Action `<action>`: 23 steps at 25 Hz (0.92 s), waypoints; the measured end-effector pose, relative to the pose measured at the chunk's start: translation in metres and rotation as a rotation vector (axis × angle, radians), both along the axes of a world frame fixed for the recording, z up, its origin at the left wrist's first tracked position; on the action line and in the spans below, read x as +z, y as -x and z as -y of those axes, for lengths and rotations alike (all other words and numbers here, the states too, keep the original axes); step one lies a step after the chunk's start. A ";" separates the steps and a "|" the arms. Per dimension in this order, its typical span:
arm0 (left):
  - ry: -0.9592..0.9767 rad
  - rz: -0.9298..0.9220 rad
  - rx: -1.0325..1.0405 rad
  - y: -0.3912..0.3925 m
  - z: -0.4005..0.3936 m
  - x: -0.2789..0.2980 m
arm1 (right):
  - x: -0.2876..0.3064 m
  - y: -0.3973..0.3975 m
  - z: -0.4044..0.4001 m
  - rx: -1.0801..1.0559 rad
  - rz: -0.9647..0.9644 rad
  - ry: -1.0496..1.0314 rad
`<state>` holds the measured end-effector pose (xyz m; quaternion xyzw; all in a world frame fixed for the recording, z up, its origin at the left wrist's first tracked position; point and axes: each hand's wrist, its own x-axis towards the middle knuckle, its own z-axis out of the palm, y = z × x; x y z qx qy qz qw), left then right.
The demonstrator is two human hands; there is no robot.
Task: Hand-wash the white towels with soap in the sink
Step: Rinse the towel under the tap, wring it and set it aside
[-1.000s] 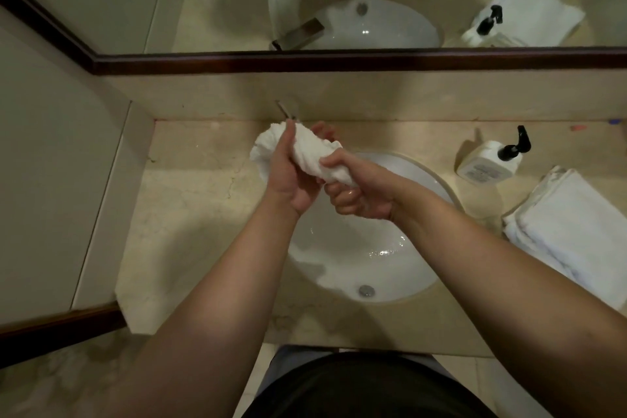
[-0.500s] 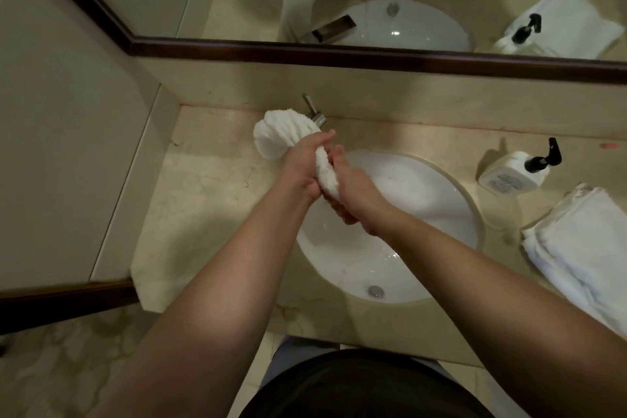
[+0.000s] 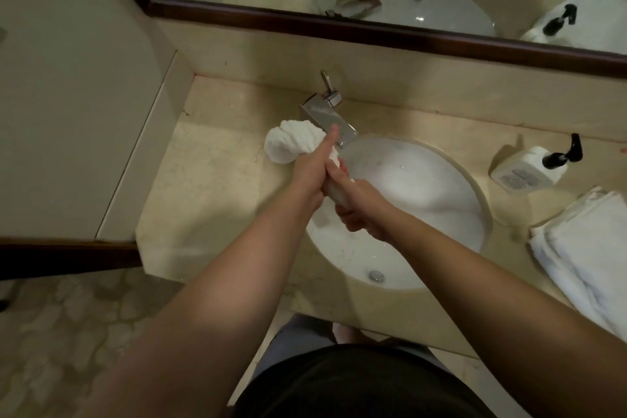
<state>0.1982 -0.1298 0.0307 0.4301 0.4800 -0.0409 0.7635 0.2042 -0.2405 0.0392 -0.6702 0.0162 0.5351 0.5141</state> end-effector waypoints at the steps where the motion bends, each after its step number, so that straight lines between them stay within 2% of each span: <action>1: 0.038 0.018 -0.027 0.003 -0.004 0.002 | -0.001 0.000 0.002 0.011 -0.066 -0.036; 4: 0.128 0.129 -0.130 0.019 -0.019 0.001 | 0.003 -0.004 0.007 0.024 -0.218 -0.111; 6: 0.186 0.188 -0.164 0.030 -0.024 -0.003 | 0.008 -0.007 0.007 -0.055 -0.362 -0.194; 9: 0.254 0.226 -0.106 0.041 -0.026 -0.015 | 0.017 -0.002 -0.004 -0.186 -0.569 -0.293; 11: 0.427 0.265 -0.046 0.042 -0.029 -0.016 | 0.021 0.004 -0.015 -0.199 -0.673 -0.280; 13: 0.487 0.309 -0.048 0.041 -0.034 -0.013 | 0.024 0.005 -0.022 -0.176 -0.683 -0.219; 15: 0.459 0.288 -0.030 0.037 -0.039 -0.010 | 0.027 0.006 -0.028 -0.150 -0.530 -0.100; 20: 0.293 0.107 -0.175 0.020 -0.034 0.005 | 0.023 0.027 -0.042 -0.176 0.169 0.267; 23: 0.273 0.047 -0.140 0.010 -0.022 -0.005 | 0.009 0.037 -0.040 -0.192 0.433 0.375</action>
